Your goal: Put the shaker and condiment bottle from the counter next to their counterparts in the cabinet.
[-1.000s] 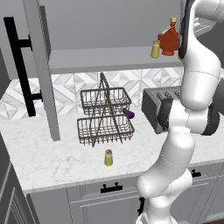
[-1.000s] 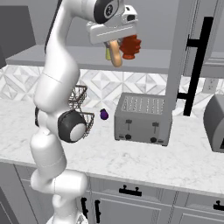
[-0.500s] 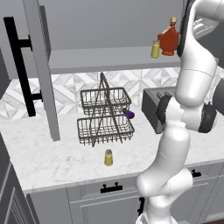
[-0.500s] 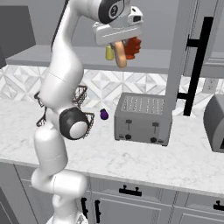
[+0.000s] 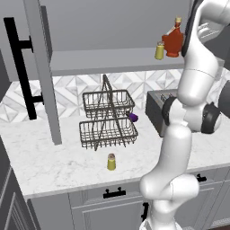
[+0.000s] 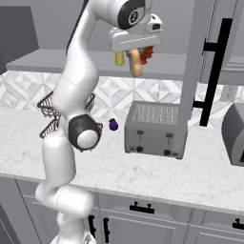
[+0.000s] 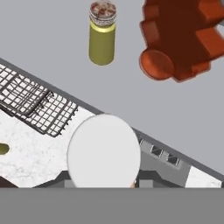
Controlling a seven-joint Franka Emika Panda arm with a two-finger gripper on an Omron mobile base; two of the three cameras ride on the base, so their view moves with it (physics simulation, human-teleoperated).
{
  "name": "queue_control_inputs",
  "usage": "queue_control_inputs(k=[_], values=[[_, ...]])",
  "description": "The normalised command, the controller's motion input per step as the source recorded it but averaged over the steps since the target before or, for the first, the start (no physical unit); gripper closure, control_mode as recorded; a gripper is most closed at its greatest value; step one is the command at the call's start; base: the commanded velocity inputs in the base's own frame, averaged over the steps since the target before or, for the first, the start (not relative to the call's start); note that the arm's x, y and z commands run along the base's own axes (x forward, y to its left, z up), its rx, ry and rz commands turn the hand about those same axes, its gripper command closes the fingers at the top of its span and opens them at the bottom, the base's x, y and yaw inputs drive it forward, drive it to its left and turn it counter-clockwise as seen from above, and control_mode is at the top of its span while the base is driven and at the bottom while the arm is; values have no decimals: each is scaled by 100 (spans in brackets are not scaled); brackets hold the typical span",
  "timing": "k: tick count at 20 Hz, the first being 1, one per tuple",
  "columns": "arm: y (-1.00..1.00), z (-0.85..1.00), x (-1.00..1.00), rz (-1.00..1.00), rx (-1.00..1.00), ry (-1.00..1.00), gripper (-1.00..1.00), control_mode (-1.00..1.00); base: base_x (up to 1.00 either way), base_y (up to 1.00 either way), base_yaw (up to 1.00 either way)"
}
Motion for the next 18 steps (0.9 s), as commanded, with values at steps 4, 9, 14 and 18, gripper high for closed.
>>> queue_control_inputs(k=[4, 9, 14, 18], values=[[0, -13, 32, -1, 1, 1, 100, -100, 0, 0, 0], [0, -12, 33, -3, 0, 0, 100, -100, 0, 0, 0], [0, -9, 37, -4, 0, 0, 100, -100, 0, 0, 0], [0, -6, 41, -4, 0, 0, 100, -100, 0, 0, 0]])
